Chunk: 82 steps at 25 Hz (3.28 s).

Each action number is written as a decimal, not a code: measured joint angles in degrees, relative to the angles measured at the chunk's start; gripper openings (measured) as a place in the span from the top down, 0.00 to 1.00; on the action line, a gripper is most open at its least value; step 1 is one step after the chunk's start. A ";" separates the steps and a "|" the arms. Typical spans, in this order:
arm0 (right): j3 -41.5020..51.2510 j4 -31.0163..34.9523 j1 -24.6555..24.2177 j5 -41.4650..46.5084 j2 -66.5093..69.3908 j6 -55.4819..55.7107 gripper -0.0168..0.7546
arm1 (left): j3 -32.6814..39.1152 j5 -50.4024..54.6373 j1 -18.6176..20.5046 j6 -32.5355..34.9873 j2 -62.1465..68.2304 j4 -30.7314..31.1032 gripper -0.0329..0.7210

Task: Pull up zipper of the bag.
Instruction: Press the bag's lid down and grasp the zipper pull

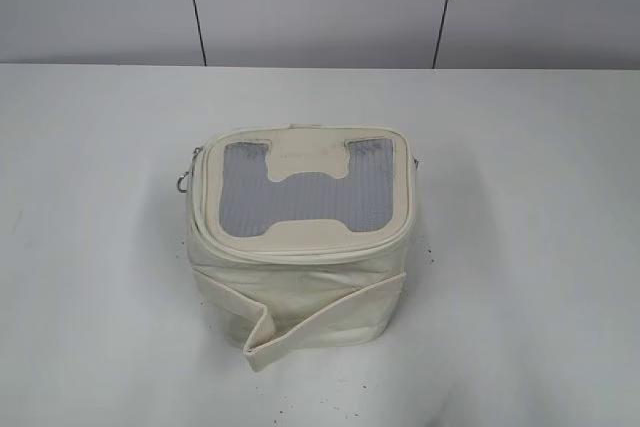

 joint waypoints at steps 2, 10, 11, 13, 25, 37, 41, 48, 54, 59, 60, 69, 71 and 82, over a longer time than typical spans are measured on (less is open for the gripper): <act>0.00 0.00 0.00 0.00 0.00 0.00 0.22 | 0.00 0.00 0.00 0.00 0.00 0.00 0.55; 0.00 0.00 0.00 0.00 0.00 -0.07 0.22 | 0.00 0.00 0.00 0.00 0.00 0.00 0.55; 0.00 0.00 0.00 0.00 0.00 -0.07 0.22 | 0.00 0.00 0.00 0.00 0.00 0.00 0.55; 0.00 0.00 0.00 0.00 0.00 -0.07 0.22 | 0.00 0.00 0.00 0.00 0.00 0.00 0.55; 0.00 0.00 0.00 0.00 0.00 -0.07 0.22 | 0.00 0.00 0.00 0.00 0.00 0.00 0.55; 0.00 0.00 0.00 0.00 0.00 -0.07 0.22 | 0.00 0.00 0.00 0.00 0.00 0.00 0.55; 0.00 0.00 0.00 0.00 0.00 0.59 0.22 | 0.00 0.00 -0.21 0.00 0.00 0.00 0.55; 0.00 -2.95 0.00 -0.44 4.67 8.33 0.22 | 0.00 0.00 -4.14 0.00 1.74 -0.21 0.55; -1.53 3.35 1.48 -6.48 17.06 0.15 0.22 | -1.72 -5.32 -4.42 0.00 8.82 -3.20 0.55; -5.14 7.54 7.18 -12.28 28.01 -8.32 0.22 | -2.22 -13.19 -4.42 0.05 19.16 -13.09 0.55; -6.44 7.73 8.70 -12.54 30.40 -9.66 0.22 | -2.22 -14.35 -4.47 0.51 21.27 -15.37 0.55; -23.83 17.30 14.48 -12.97 59.74 -31.70 0.22 | -2.22 -17.63 -4.47 23.99 42.51 -39.94 0.55; -28.80 22.02 14.48 -12.38 65.62 -39.21 0.22 | -2.22 -17.65 -4.47 25.66 48.31 -41.92 0.55; -56.02 27.56 21.25 -2.06 96.21 -50.64 0.22 | -7.27 -17.61 -4.47 35.72 67.38 -45.15 0.54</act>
